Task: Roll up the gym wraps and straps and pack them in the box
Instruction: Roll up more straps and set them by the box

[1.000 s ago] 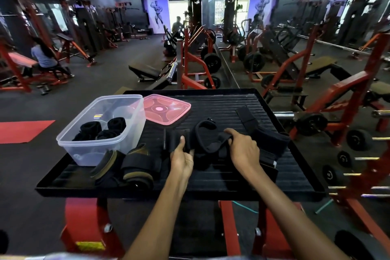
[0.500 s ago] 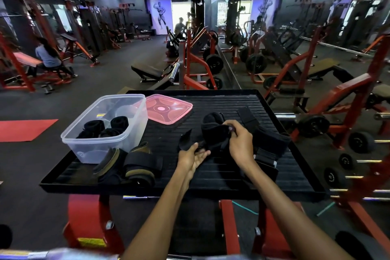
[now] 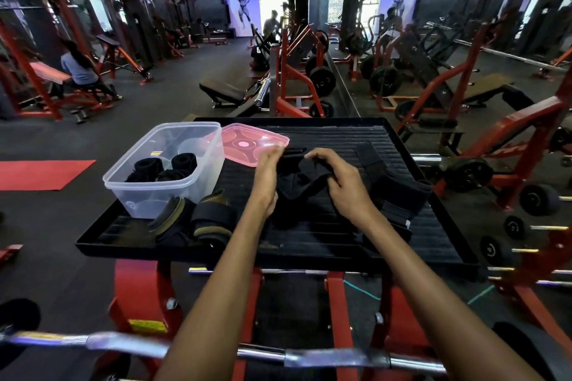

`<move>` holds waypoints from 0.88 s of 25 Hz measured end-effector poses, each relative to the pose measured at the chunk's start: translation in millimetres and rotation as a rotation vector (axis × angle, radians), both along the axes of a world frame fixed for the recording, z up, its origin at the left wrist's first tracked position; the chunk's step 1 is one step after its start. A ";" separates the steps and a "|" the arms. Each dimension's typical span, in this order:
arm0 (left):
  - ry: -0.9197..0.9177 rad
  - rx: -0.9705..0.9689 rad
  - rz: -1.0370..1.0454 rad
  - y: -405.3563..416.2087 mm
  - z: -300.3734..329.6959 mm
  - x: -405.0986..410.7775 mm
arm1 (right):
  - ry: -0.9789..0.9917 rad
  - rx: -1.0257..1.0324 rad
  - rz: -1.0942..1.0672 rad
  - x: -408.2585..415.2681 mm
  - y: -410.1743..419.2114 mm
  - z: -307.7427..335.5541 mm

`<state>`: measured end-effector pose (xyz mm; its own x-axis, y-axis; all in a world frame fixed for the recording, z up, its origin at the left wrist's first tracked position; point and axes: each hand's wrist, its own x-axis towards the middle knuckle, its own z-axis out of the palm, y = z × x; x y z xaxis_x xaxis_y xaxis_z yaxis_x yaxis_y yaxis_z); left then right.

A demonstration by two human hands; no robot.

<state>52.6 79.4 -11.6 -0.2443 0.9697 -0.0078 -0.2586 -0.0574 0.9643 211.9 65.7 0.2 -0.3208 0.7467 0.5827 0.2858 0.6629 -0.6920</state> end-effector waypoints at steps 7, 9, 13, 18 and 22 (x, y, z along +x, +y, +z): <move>0.333 0.064 0.346 -15.3 -4.1 -0.7 | -0.716 -0.027 -0.795 11.0 5.6 29.5; 0.288 0.002 0.370 -17.4 -5.9 0.2 | -0.644 -0.188 -0.744 10.2 13.8 33.9; 0.303 0.048 0.461 -26.4 -15.5 4.4 | 0.325 -0.558 -0.374 -6.1 23.3 27.8; 0.295 0.119 0.625 -34.7 -12.0 5.2 | 1.031 -0.805 -0.313 -14.8 24.5 35.5; 0.299 0.107 0.676 -34.9 -2.3 6.6 | 1.190 -0.849 -0.346 -16.2 26.1 31.3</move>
